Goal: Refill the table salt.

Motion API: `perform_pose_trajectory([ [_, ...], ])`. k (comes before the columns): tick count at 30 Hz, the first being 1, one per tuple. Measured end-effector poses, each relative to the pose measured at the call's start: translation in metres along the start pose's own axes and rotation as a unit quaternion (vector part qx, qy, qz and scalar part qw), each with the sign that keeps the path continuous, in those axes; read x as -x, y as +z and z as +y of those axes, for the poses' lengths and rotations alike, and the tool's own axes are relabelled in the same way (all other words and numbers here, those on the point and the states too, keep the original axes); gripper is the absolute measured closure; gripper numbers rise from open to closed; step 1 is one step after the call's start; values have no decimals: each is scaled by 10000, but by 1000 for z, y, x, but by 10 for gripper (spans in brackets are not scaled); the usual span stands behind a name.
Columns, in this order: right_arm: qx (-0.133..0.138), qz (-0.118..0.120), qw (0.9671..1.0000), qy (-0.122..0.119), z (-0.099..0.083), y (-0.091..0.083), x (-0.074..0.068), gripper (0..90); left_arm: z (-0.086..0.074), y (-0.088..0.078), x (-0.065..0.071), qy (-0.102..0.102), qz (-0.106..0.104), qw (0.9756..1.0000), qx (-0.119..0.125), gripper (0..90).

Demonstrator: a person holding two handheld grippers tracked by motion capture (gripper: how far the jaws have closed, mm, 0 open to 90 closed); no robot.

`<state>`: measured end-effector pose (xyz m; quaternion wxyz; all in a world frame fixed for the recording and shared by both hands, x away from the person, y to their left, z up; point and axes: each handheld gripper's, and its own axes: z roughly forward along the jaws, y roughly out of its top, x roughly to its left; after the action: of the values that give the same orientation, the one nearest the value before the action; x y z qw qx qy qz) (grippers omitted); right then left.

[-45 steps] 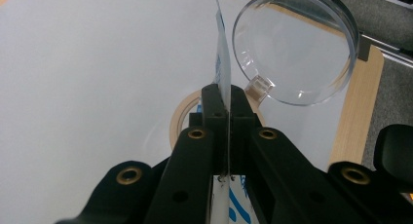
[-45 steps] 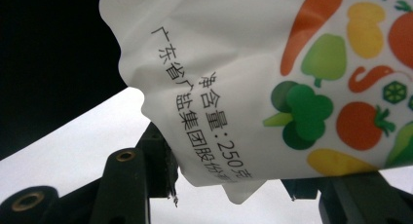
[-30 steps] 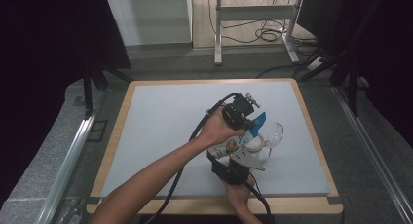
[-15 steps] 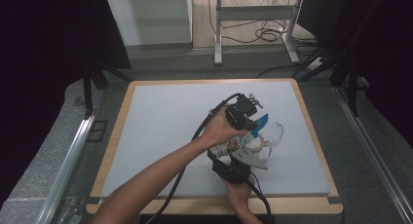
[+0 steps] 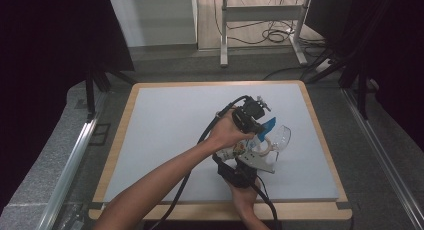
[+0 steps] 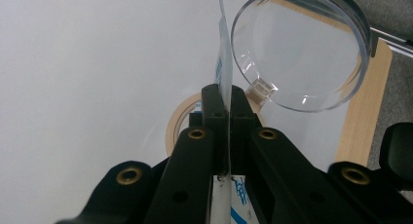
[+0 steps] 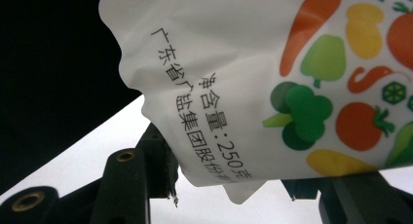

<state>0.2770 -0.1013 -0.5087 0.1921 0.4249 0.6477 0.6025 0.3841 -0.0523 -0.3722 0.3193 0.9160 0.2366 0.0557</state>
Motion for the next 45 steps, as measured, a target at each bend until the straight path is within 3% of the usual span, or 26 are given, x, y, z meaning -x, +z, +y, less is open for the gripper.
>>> perform_pose_trajectory([
  [25,41,-1,10000,37,1,2,-3,487,0,-3,0,24,4,10000,-46,900],
  [45,113,-163,9998,76,1,11,-8,488,-3,-5,-4,112,-70,9999,-40,900],
])
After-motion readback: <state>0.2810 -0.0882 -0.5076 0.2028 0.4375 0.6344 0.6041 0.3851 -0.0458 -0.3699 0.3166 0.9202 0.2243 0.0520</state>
